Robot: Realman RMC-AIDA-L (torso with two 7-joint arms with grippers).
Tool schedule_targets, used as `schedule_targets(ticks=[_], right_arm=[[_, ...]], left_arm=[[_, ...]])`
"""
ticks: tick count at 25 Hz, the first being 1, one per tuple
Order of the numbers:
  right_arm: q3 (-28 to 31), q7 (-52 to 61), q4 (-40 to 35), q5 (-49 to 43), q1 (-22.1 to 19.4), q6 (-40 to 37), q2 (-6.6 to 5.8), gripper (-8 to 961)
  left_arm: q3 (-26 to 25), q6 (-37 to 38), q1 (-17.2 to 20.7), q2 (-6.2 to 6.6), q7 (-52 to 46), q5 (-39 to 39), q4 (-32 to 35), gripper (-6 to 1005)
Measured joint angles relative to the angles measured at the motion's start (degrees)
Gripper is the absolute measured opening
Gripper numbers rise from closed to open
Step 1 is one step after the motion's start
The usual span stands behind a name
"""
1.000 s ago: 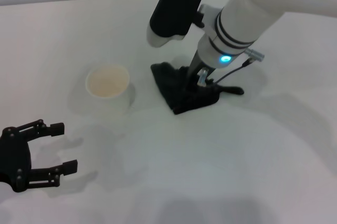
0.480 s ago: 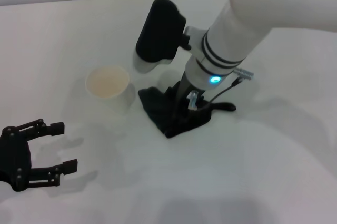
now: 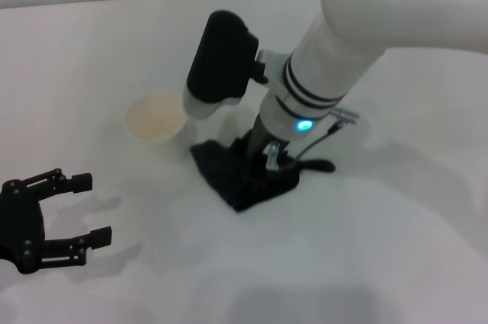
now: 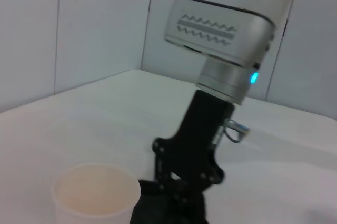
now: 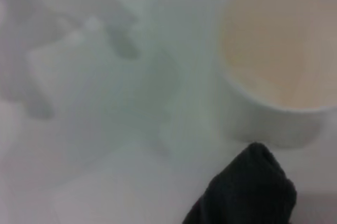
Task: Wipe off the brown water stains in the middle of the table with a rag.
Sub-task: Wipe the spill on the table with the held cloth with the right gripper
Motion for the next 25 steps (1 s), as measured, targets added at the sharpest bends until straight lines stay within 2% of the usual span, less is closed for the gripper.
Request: schedule_targets(ticks=[8,15,20,25], right_arm=[[4.9,-0.8,3.2,-7.1,0.2,3.8,-0.20,83],[5.2,-1.4,2.4,-6.6,0.0,2.0,-0.05,82],[3.0,-1.6,-0.3,-3.7,-0.8,-0.9,-0.02,82],[3.6,-1.6,-5.1,-3.5,-3.1,-3.3,-0.16,82]], left_arm=[[0.0,0.0,0.1,0.00,0.0,-0.2,0.0,894],[0.0,0.0,0.1,0.06,0.0,-0.2,0.0,894],[0.0,0.0,0.0,0.21,0.0,-0.3,0.0,894],[0.0,0.0,0.1,0.34,0.0,-0.7,0.0,894]])
